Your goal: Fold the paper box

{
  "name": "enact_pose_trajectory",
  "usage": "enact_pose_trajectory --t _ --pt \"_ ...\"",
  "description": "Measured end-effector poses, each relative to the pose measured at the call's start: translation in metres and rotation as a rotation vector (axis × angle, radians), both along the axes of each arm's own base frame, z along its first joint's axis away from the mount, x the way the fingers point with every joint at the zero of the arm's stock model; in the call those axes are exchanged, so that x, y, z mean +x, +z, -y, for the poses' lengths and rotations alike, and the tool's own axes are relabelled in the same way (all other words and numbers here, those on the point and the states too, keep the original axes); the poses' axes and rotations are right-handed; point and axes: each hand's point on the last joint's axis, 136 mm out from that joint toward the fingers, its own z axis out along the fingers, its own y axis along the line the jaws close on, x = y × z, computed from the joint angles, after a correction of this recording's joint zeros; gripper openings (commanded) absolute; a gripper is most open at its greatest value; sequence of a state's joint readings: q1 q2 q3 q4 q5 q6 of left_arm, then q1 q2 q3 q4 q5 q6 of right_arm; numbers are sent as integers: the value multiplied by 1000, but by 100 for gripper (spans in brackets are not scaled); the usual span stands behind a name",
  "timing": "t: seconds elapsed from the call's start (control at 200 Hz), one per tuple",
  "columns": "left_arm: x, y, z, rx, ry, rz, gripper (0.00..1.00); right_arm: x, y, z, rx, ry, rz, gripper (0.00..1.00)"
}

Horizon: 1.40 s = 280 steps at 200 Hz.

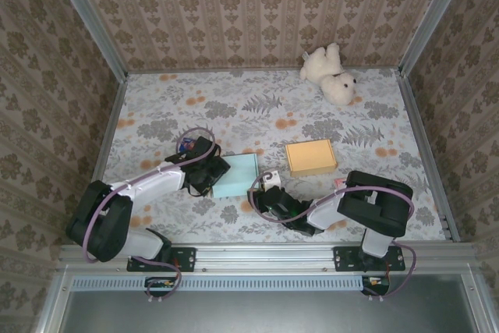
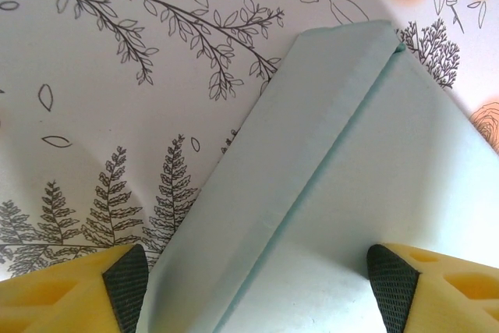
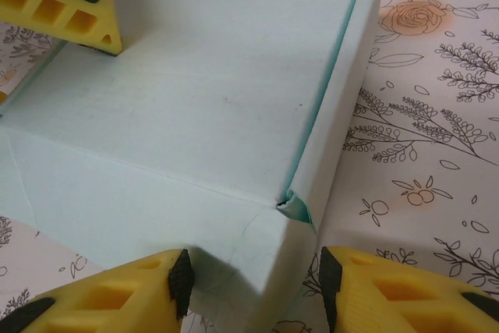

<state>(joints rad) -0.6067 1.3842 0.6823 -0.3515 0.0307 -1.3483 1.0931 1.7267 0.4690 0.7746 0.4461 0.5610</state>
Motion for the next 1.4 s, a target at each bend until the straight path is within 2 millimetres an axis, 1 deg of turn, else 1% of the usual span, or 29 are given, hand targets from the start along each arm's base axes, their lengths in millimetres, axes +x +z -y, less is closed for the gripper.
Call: enact_pose_trajectory --t 0.26,0.38,0.69,0.775,1.05,1.215,1.4 --pt "5 -1 4 -12 2 10 77 5 0 6 -41 -17 30 51" --pt "8 -1 7 -20 4 16 77 13 -2 9 -72 -34 48 51" --pt "19 -2 9 -27 23 43 77 32 -7 9 -149 -65 112 53" --pt "21 -2 9 -27 25 49 77 40 -6 14 -153 -85 111 56" --pt "23 -1 10 -26 27 56 77 69 -7 32 -146 -150 64 57" --pt "23 -1 10 -28 26 55 77 71 -8 31 -118 -137 30 58" --pt "22 0 9 -28 26 54 77 67 -5 36 -82 -105 -63 57"
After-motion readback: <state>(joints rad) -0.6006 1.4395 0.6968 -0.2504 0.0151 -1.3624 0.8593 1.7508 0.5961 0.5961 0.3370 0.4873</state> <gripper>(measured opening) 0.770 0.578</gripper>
